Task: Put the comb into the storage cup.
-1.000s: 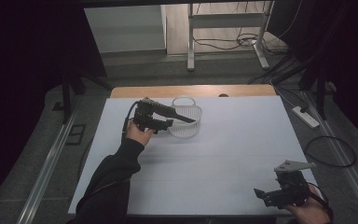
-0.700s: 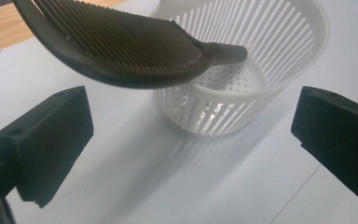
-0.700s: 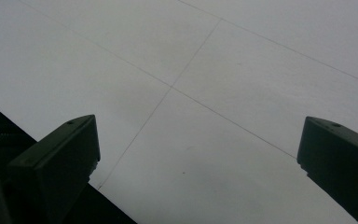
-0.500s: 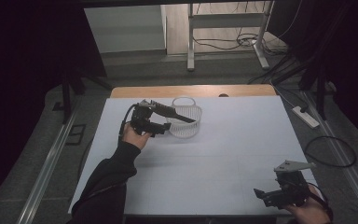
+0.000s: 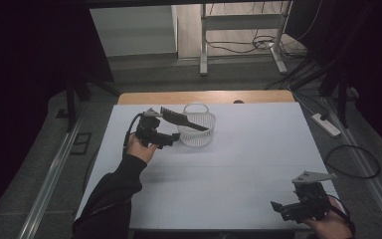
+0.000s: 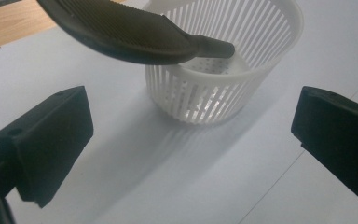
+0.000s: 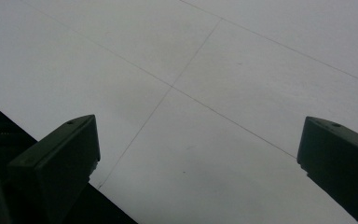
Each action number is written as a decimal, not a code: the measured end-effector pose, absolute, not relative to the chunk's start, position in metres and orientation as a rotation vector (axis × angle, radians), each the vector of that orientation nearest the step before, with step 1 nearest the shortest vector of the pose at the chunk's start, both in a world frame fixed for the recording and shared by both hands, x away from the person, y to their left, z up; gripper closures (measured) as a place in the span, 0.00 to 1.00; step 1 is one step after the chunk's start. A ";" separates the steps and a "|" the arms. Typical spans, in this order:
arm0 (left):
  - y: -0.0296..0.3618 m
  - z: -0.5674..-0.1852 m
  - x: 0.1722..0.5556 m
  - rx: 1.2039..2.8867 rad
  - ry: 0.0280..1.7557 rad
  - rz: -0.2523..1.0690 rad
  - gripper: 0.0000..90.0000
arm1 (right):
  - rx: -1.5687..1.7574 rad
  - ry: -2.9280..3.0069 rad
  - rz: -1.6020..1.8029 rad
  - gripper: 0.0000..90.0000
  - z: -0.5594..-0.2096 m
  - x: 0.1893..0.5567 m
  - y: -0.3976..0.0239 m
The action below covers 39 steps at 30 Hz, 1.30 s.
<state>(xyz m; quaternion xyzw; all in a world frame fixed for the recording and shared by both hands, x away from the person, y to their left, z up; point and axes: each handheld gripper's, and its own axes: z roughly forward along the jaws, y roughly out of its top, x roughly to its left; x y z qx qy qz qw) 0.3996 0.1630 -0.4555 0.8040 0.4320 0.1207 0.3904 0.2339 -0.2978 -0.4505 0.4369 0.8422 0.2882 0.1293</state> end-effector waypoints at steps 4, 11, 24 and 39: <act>0.166 -0.455 0.396 2.035 1.097 0.304 0.00 | 1.271 2.448 0.838 0.00 -0.450 0.234 -0.298; 0.171 -0.453 0.387 2.015 1.085 0.298 0.00 | 1.266 2.447 0.839 0.00 -0.450 0.234 -0.298; 0.176 -0.449 0.375 1.980 1.064 0.280 0.00 | 1.270 2.437 0.846 0.00 -0.450 0.233 -0.299; 0.180 -0.447 0.365 1.972 1.004 0.287 0.00 | 1.265 2.441 0.846 0.00 -0.450 0.233 -0.298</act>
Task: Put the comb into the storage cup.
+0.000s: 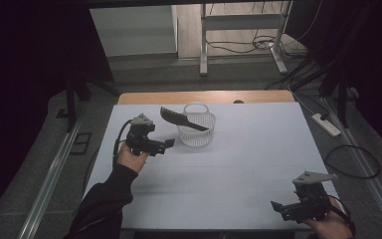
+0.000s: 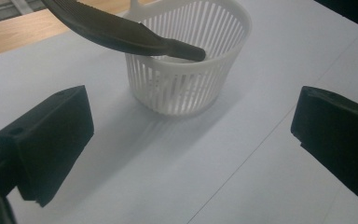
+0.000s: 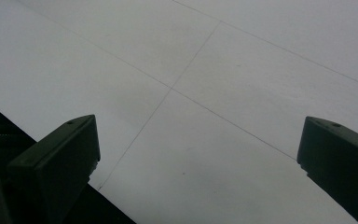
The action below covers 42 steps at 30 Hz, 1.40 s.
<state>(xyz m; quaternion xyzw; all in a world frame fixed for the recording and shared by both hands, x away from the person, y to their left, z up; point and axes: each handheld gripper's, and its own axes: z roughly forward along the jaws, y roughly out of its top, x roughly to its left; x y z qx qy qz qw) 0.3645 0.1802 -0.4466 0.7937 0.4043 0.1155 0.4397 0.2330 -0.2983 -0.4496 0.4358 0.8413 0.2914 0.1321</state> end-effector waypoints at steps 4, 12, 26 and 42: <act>0.181 -0.447 0.362 1.957 0.979 0.275 0.00 | 1.264 2.442 0.846 0.00 -0.450 0.233 -0.298; 0.180 -0.447 0.355 1.968 0.958 0.288 0.00 | 1.260 2.443 0.845 0.00 -0.450 0.233 -0.298; 0.182 -0.449 0.346 1.952 0.949 0.312 0.00 | 1.256 2.437 0.855 0.00 -0.449 0.232 -0.298; 0.188 -0.442 0.330 1.917 0.956 0.335 0.00 | 1.251 2.427 0.869 0.00 -0.448 0.231 -0.299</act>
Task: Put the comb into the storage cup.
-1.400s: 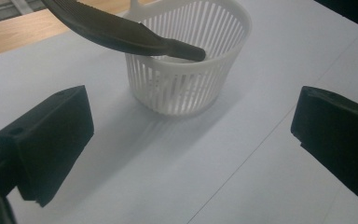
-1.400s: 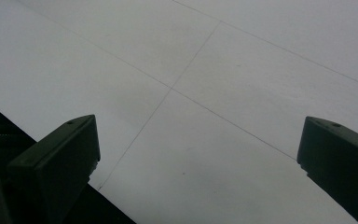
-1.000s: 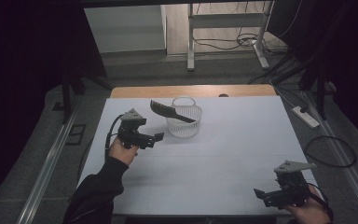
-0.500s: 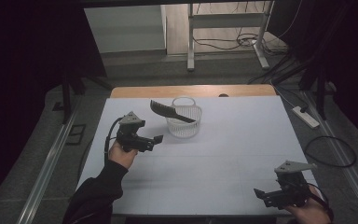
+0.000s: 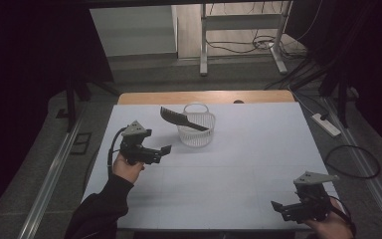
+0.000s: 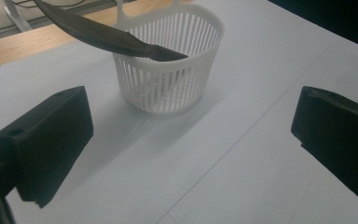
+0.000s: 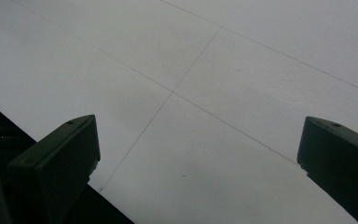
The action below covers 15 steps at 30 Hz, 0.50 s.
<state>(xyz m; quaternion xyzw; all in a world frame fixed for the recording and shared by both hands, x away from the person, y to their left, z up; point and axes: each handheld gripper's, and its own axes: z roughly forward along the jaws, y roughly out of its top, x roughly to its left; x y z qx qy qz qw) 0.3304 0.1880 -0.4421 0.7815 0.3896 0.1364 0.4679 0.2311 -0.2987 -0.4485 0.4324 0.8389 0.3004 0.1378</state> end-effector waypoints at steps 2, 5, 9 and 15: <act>0.189 -0.442 0.328 1.915 0.957 0.338 0.00 | 1.250 2.426 0.870 0.00 -0.448 0.231 -0.299; 0.191 -0.441 0.326 1.910 0.962 0.337 0.00 | 1.250 2.425 0.872 0.00 -0.448 0.231 -0.299; 0.193 -0.441 0.322 1.907 0.965 0.335 0.00 | 1.249 2.424 0.872 0.00 -0.448 0.231 -0.299; 0.196 -0.440 0.316 1.897 0.970 0.333 0.00 | 1.247 2.426 0.871 0.00 -0.448 0.231 -0.299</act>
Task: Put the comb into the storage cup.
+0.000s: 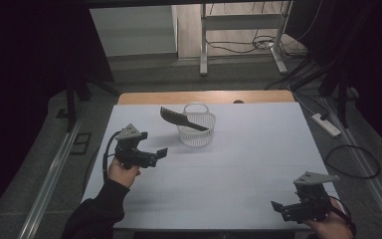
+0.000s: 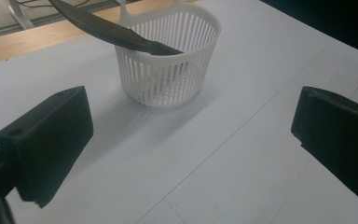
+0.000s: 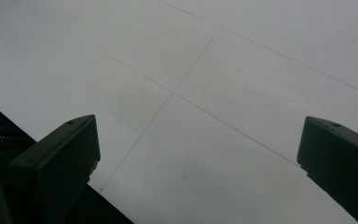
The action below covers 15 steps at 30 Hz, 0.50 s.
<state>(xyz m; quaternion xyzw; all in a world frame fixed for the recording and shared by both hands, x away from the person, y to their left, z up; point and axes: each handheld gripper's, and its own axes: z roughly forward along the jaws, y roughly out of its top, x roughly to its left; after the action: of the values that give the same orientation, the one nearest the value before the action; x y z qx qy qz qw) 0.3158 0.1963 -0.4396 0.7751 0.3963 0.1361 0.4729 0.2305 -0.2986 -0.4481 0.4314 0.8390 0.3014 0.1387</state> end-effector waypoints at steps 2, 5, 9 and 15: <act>0.197 -0.439 0.314 1.891 0.972 0.334 0.00 | 1.246 2.425 0.872 0.00 -0.448 0.230 -0.299; 0.199 -0.438 0.311 1.891 0.972 0.336 0.00 | 1.245 2.426 0.871 0.00 -0.448 0.230 -0.299; 0.200 -0.438 0.307 1.893 0.977 0.337 0.00 | 1.243 2.424 0.872 0.00 -0.448 0.230 -0.298; 0.202 -0.439 0.300 1.899 0.977 0.339 0.00 | 1.240 2.420 0.873 0.00 -0.448 0.230 -0.298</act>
<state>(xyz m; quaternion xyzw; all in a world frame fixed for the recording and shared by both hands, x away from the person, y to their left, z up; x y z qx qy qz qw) 0.3000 0.2018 -0.4395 0.7751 0.3986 0.1384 0.4703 0.2300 -0.2980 -0.4477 0.4297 0.8388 0.3026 0.1421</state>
